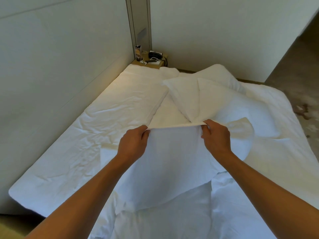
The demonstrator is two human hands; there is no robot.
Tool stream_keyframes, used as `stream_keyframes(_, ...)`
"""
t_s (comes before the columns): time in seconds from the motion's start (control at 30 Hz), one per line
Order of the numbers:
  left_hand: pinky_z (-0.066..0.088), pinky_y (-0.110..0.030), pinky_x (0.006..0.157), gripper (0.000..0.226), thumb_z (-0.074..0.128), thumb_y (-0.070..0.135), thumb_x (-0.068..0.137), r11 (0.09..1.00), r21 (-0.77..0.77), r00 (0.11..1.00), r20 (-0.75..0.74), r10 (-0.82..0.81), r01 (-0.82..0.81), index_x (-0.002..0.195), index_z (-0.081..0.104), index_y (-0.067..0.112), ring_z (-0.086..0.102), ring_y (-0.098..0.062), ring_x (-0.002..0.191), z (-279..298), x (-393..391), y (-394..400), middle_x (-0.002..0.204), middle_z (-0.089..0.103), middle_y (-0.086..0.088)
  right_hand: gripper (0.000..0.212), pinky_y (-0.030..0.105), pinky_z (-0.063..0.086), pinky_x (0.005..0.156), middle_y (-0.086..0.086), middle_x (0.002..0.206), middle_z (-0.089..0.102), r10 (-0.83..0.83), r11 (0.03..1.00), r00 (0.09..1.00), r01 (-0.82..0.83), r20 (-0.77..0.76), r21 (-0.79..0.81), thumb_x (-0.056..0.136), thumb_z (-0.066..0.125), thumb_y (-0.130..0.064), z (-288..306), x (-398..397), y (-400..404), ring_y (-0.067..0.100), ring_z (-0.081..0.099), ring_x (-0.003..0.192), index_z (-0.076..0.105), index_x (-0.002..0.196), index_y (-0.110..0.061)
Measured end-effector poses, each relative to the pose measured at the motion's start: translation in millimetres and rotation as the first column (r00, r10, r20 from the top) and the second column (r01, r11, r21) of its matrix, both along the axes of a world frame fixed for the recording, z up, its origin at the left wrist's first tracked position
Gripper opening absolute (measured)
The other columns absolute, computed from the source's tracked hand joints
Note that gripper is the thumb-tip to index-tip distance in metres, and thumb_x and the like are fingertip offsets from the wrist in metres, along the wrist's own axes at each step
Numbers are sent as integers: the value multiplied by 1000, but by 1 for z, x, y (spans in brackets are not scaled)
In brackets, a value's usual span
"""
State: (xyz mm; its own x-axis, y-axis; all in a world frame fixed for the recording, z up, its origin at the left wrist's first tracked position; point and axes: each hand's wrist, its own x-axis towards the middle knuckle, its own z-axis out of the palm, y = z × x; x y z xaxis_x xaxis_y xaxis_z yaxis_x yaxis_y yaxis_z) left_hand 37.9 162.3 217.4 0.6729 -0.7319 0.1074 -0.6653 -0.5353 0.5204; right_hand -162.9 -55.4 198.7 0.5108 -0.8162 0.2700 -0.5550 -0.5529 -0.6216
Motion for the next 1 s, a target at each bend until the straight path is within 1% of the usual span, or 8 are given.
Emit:
stream_keyframes(0.17, 58, -39, 67, 33, 41, 34, 107, 990, -138, 995, 95, 21, -7, 91, 64, 19, 65, -21, 72, 70, 23, 16, 79, 70, 0, 28, 38, 58, 69, -2, 67, 70, -26, 998, 994, 31, 106, -46, 107, 53, -24, 67, 15, 29, 20, 71, 69, 69, 86, -17)
stream_keyframes(0.27, 51, -32, 72, 32, 40, 35, 109, 974, -224, 990, 130, 52, -22, 101, 69, 22, 62, -16, 79, 105, 49, 35, 89, 70, 6, 27, 27, 54, 66, -3, 70, 70, -3, 995, 986, 20, 167, -95, 108, 53, -24, 103, 38, 52, 15, 68, 69, 70, 86, -18)
stream_keyframes(0.47, 43, -30, 74, 29, 42, 33, 109, 952, -285, 978, 136, 157, -113, 97, 67, 24, 58, -17, 79, 127, 107, 93, 85, 63, 6, 22, 5, 42, 61, -5, 73, 68, 100, 994, 964, -84, 246, -75, 109, 54, -23, 130, 96, 118, 6, 65, 69, 67, 91, -25)
stream_keyframes(0.57, 45, -32, 74, 31, 43, 30, 108, 947, -282, 976, 101, 191, -156, 94, 68, 18, 63, -23, 80, 114, 138, 130, 85, 69, -2, 21, 4, 40, 60, -13, 77, 60, 171, 985, 965, -160, 197, -70, 109, 55, -27, 120, 126, 151, -1, 59, 71, 66, 91, -26)
stream_keyframes(0.67, 51, -36, 83, 35, 44, 27, 108, 948, -245, 974, 57, 221, -201, 109, 75, 11, 68, -30, 91, 84, 166, 168, 100, 74, -11, 22, 14, 39, 63, -12, 79, 60, 237, 971, 969, -234, 73, -57, 107, 56, -29, 95, 154, 181, 2, 56, 71, 64, 87, -28)
stream_keyframes(0.77, 51, -40, 91, 32, 47, 23, 106, 970, -95, 974, 16, 226, -224, 120, 73, 10, 67, -36, 105, 44, 190, 203, 113, 71, -14, 25, 32, 46, 66, 2, 81, 69, 281, 959, 950, -282, -136, 14, 105, 60, -28, 51, 176, 211, 21, 64, 77, 66, 82, -22)
stream_keyframes(0.87, 48, -45, 98, 32, 48, 24, 105, 973, 120, 980, -16, 201, -197, 128, 70, 16, 64, -35, 116, 0, 207, 234, 124, 68, -12, 30, 40, 52, 70, 7, 78, 71, 292, 950, 920, -247, -261, 192, 104, 62, -28, -2, 188, 242, 25, 67, 75, 67, 79, -12)
stream_keyframes(1.0, 45, -46, 98, 33, 45, 32, 107, 965, 193, 977, -84, 198, -179, 131, 67, 25, 64, -32, 116, -42, 221, 260, 125, 66, -7, 29, 20, 44, 51, -6, 64, 64, 198, 946, 946, -117, -255, 301, 104, 61, -30, -47, 203, 274, 8, 63, 50, 65, 78, -20)
